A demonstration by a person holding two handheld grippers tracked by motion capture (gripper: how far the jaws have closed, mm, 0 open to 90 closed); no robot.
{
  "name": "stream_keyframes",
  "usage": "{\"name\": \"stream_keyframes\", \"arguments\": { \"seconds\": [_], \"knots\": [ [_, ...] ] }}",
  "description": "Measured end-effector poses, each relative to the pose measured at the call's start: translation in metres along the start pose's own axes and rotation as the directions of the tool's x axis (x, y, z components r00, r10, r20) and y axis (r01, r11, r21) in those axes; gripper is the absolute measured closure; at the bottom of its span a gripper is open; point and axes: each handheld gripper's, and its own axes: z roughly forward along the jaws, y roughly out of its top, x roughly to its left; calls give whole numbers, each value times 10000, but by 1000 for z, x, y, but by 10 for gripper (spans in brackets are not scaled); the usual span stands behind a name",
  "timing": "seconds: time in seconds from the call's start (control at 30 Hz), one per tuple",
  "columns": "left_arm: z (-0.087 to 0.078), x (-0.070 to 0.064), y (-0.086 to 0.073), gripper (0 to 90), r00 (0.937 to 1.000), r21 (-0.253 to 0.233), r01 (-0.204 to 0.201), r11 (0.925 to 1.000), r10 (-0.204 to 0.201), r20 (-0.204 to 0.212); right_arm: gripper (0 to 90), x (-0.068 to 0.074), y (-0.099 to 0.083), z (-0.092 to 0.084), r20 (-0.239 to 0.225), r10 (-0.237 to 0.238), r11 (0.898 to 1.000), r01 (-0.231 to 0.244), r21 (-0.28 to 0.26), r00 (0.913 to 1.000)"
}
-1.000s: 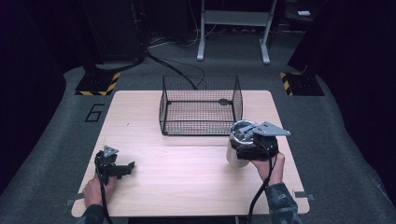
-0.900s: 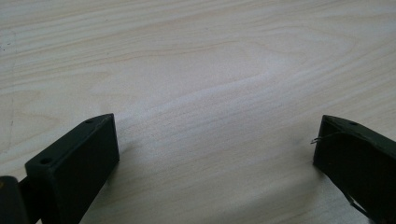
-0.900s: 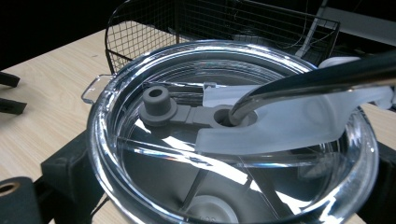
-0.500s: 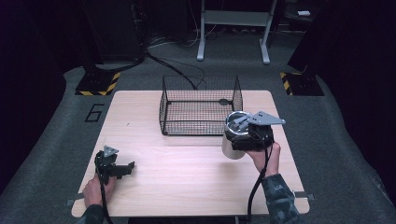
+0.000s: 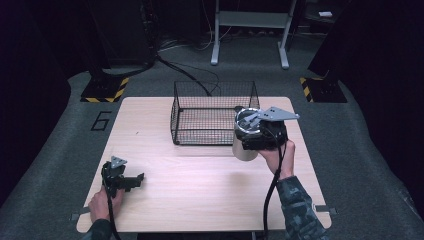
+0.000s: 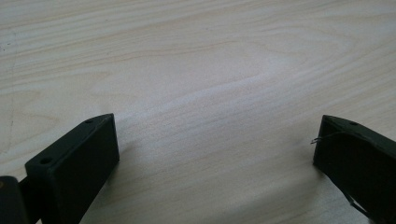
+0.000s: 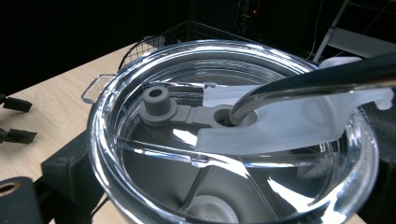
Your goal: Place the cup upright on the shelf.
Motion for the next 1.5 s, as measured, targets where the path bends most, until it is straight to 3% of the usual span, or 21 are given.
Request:
{"name": "stream_keyframes", "arguments": {
  "seconds": [0.7,1.5],
  "knots": [
    [0,0,0,1,10000,5,-11,10000,11,6,39,-2,42,17,-135,-307,9994,305,-154,9994],
    [0,0,0,1,10000,3,-10,10000,10,5,39,-15,76,59,9,-147,9999,147,1,9999]
  ]
}}
